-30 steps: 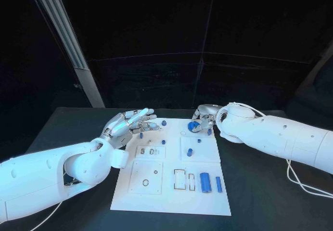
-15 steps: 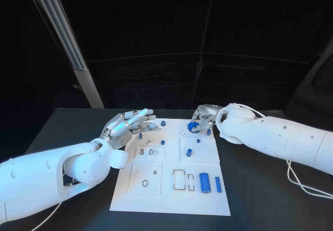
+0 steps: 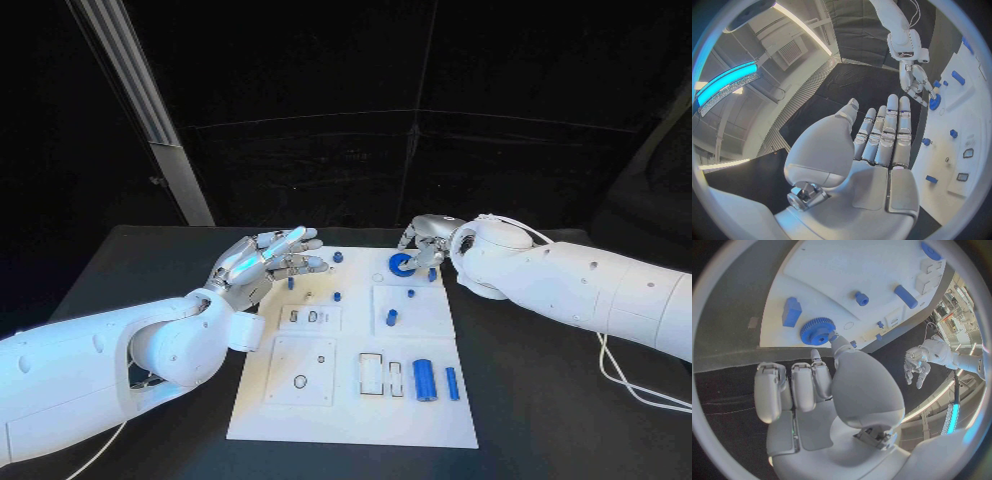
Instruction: Assemble the parts on the task board
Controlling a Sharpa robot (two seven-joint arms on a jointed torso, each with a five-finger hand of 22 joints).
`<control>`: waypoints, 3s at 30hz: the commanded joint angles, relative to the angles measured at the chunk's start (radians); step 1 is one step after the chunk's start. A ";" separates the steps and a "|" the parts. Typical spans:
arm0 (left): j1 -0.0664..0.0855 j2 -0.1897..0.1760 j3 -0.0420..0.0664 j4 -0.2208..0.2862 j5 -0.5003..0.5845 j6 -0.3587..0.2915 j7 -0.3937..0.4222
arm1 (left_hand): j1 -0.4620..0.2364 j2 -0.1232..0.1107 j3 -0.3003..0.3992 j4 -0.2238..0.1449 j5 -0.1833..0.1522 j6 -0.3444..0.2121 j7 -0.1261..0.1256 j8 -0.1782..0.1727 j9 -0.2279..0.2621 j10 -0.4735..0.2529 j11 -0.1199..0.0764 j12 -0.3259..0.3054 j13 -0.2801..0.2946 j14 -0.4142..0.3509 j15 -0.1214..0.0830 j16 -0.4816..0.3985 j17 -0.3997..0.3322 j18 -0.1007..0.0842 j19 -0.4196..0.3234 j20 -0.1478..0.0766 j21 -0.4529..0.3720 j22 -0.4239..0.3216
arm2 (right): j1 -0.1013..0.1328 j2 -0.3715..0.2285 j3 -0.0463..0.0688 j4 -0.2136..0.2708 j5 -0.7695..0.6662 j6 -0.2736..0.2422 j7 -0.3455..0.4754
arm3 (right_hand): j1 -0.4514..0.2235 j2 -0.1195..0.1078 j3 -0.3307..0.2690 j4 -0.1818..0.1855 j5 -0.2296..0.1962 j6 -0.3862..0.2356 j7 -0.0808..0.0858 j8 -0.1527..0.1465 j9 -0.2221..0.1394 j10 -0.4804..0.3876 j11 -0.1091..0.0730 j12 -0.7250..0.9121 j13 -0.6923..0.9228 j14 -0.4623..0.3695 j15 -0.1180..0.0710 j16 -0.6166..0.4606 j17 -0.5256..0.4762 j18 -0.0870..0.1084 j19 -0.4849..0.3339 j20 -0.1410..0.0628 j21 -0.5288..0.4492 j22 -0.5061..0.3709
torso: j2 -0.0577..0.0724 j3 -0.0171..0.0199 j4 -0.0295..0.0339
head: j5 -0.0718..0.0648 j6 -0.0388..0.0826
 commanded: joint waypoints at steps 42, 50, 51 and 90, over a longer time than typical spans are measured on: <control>0.001 0.000 0.000 -0.003 -0.001 0.014 0.002 | 0.001 0.012 0.001 -0.009 0.003 -0.007 0.032 -0.006 -0.001 0.001 0.002 -0.004 0.000 0.003 0.004 -0.007 0.002 0.012 0.003 0.003 -0.006 -0.002 | -0.007 0.002 0.000 0.008 -0.046 0.019 0.018 | 0.100 0.078 0.121 -0.099 -0.050 0.083 0.003 0.065 0.018 0.003 0.006 -0.006 0.029 0.048 0.010 0.017 0.020 -0.014 0.019 0.014 0.010 0.113 | 0.001 0.0007 -0.0002 | 0.000 -0.013; 0.001 0.000 0.000 -0.004 -0.001 0.014 0.002 | 0.001 0.012 0.001 -0.009 0.003 -0.007 0.032 -0.006 -0.001 0.001 0.002 -0.004 0.000 0.003 0.004 -0.007 0.002 0.012 0.003 0.003 -0.006 -0.002 | -0.010 0.006 0.000 0.027 -0.087 -0.056 0.037 | 0.092 0.078 0.168 -0.120 -0.059 0.118 -0.005 0.080 0.020 0.008 -0.001 -0.005 0.034 0.048 0.005 0.020 0.024 -0.016 0.023 0.010 0.012 0.120 | 0.001 0.0005 0.0011 | -0.002 -0.012; 0.001 0.000 0.000 -0.004 -0.001 0.014 0.002 | 0.001 0.012 0.001 -0.009 0.003 -0.007 0.032 -0.006 -0.001 0.001 0.002 -0.004 0.000 0.003 0.004 -0.007 0.002 0.012 0.003 0.003 -0.006 -0.002 | -0.010 0.006 0.000 0.031 -0.089 -0.064 0.039 | 0.086 0.076 0.171 -0.120 -0.059 0.120 -0.006 0.081 0.019 0.009 -0.001 -0.005 0.035 0.048 0.004 0.020 0.024 -0.016 0.023 0.009 0.012 0.120 | 0.001 0.0005 0.0016 | -0.001 -0.011; 0.002 -0.003 0.000 -0.004 -0.009 0.014 0.001 | 0.006 0.010 0.007 -0.020 0.003 -0.006 0.031 -0.007 -0.001 0.003 0.002 -0.006 0.000 0.004 0.004 -0.011 0.005 0.013 0.004 0.003 -0.007 -0.003 | -0.056 0.179 0.002 0.025 -0.142 -0.150 0.016 | -0.004 0.041 0.208 -0.101 -0.040 0.109 -0.004 0.060 0.003 0.001 0.000 -0.016 0.025 0.048 0.005 0.020 0.024 -0.016 0.024 0.007 0.013 0.123 | 0.002 0.0012 0.0029 | 0.015 -0.004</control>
